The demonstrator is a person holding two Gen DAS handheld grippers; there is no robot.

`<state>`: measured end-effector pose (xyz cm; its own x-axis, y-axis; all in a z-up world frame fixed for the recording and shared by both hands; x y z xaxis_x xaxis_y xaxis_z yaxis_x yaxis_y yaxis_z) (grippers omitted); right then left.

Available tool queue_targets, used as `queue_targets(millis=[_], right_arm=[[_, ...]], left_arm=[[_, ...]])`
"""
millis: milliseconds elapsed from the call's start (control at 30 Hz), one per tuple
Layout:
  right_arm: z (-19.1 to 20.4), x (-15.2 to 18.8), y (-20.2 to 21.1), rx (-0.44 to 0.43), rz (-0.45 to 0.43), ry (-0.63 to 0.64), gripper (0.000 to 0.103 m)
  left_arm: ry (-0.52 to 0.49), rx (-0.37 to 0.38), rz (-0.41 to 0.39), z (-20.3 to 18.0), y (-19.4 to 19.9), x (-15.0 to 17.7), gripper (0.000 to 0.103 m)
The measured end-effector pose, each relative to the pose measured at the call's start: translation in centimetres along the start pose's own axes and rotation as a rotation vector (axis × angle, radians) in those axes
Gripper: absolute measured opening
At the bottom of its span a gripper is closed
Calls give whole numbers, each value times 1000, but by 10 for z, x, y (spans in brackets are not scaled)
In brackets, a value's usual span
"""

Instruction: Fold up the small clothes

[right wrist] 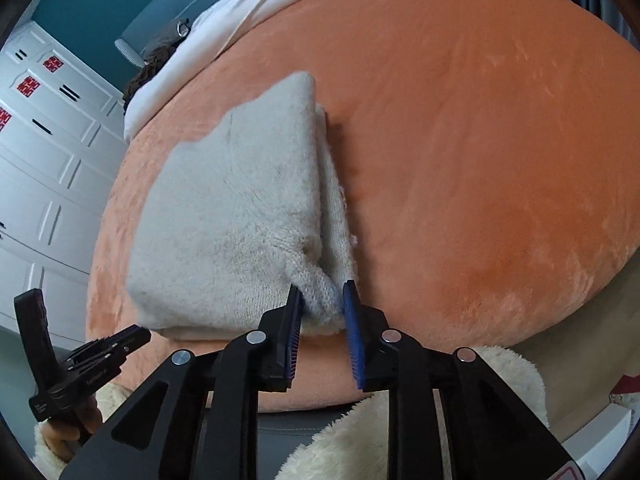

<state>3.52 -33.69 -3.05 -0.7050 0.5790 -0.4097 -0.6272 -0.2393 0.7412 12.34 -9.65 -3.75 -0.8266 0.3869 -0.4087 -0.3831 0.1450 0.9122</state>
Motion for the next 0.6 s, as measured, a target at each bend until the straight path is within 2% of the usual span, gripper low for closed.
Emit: queue_targets(millis=[33, 133, 200, 267, 300, 333, 367, 400, 467, 533, 567, 600], right_arm=[[8, -11, 7, 2, -35, 22, 24], [35, -43, 6, -25, -68, 81, 24], [53, -60, -10, -38, -60, 133, 24], [60, -68, -28, -25, -33, 172, 24], [61, -69, -46, -10, 6, 198, 24], [53, -67, -65, 52, 44, 227, 23], [35, -62, -86, 154, 92, 251, 20], [20, -55, -103, 199, 136, 259, 13], [19, -56, -100, 157, 102, 221, 14], [27, -62, -83, 106, 69, 186, 19], [24, -63, -70, 91, 44, 168, 29], [23, -65, -59, 68, 12, 142, 50]], left_arm=[[3, 6, -28, -2, 10, -7, 44], [-1, 26, -84, -14, 22, -35, 44], [-18, 1, -110, -22, 16, -54, 44], [-26, -41, -89, -26, -4, -65, 44], [-28, -45, -65, -30, -15, -65, 44], [-24, -55, -35, -30, -30, -64, 45], [-24, -69, -24, -31, -35, -63, 47], [-36, -84, -34, -32, -39, -63, 53], [-52, -111, -58, -33, -37, -63, 54], [-49, -101, -64, -30, -30, -62, 55], [-32, -77, -58, -26, -26, -61, 55], [-13, -50, -60, -23, -22, -62, 58]])
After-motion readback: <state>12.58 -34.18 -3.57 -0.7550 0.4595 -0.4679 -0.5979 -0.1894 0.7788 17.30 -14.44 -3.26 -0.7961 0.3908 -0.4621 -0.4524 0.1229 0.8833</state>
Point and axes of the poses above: each gripper's, at about its wrist camera, not at the fingertips, and y roughly against the way its jaws point, z to its left, x to its underside, the point moved 8 cm from there along -y, roughly the way its jaws point, and after that the axes turned 7 degrees about -x, right-handed, at the moved point
